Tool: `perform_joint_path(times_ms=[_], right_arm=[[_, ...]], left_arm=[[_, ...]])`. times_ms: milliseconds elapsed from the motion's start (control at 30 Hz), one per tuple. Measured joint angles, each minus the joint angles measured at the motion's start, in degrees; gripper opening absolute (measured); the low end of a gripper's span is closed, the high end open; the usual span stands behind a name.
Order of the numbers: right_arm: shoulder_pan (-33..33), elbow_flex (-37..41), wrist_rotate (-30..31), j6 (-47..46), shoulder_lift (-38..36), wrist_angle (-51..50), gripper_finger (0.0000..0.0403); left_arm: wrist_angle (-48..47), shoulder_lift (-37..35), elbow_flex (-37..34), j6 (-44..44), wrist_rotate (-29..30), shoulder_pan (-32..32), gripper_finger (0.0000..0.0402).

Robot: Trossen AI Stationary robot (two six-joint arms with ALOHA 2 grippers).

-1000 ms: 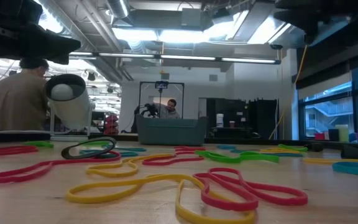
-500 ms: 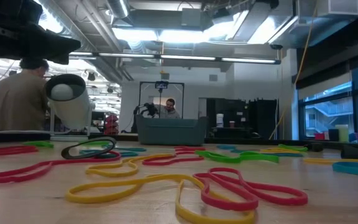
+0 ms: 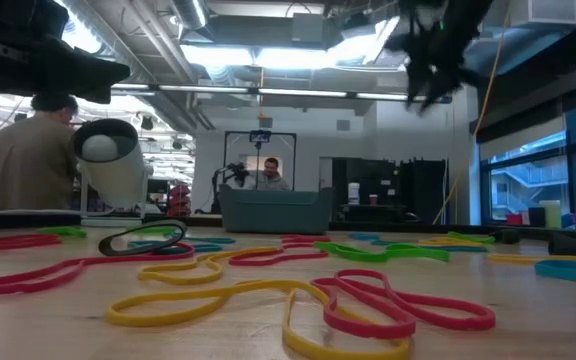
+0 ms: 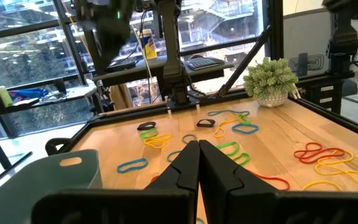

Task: Pick and place rubber bands into bin
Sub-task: Put the black rubber band into the blue bin

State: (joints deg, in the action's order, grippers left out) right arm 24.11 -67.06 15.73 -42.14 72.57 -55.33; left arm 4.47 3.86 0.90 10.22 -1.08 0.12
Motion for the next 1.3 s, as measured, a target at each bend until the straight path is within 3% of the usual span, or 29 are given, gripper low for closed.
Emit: perform_joint_path(times_ms=[567,1000,1300], right_arm=[[12.20,20.70,-11.18,0.02,4.38,-0.95,0.0124],[12.78,36.90,-15.25,-2.72,3.81,15.56,0.0124],[12.76,35.99,-14.77,-3.07,3.43,16.51,0.0124]], left_arm=[[0.00,0.01,0.01,0.00,-0.01,0.00,0.0002],[0.00,0.01,0.01,0.00,-0.01,0.00,0.0002],[0.00,0.00,0.00,0.01,-0.02,-0.01,0.0002]])
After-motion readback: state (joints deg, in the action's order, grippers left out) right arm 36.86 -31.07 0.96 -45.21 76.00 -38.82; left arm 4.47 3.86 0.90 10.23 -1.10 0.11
